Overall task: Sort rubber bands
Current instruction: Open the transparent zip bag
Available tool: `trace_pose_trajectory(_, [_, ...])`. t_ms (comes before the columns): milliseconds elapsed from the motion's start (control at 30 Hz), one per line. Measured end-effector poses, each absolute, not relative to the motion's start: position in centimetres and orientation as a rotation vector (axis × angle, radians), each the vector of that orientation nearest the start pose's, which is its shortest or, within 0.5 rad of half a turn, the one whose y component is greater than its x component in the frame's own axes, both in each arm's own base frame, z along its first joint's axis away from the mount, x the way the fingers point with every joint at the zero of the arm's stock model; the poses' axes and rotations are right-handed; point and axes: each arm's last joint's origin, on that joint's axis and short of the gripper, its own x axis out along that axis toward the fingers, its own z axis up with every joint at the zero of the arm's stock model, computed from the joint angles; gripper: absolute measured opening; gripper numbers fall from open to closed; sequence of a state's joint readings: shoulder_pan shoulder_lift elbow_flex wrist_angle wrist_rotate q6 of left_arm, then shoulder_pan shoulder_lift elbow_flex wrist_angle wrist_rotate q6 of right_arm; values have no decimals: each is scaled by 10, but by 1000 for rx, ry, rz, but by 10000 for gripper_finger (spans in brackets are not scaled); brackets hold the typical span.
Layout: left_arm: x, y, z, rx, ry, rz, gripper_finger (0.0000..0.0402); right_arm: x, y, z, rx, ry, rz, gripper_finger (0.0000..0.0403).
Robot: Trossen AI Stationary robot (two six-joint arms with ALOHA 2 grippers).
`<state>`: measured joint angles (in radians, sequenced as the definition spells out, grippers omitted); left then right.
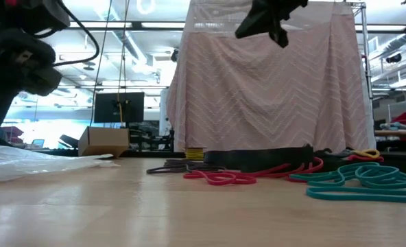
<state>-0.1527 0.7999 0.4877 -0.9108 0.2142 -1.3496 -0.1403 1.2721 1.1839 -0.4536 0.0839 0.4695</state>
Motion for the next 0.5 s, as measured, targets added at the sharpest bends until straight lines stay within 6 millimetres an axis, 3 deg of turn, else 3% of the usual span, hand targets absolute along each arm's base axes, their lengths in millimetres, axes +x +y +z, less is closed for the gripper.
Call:
trace_pose_trajectory(267, [133, -38, 161, -1207, 1414, 759, 1, 231, -53, 361, 419, 502, -390, 2])
trace_pose_trajectory(500, [157, -54, 134, -1253, 1519, 759, 1, 202, -54, 371, 377, 515, -381, 1])
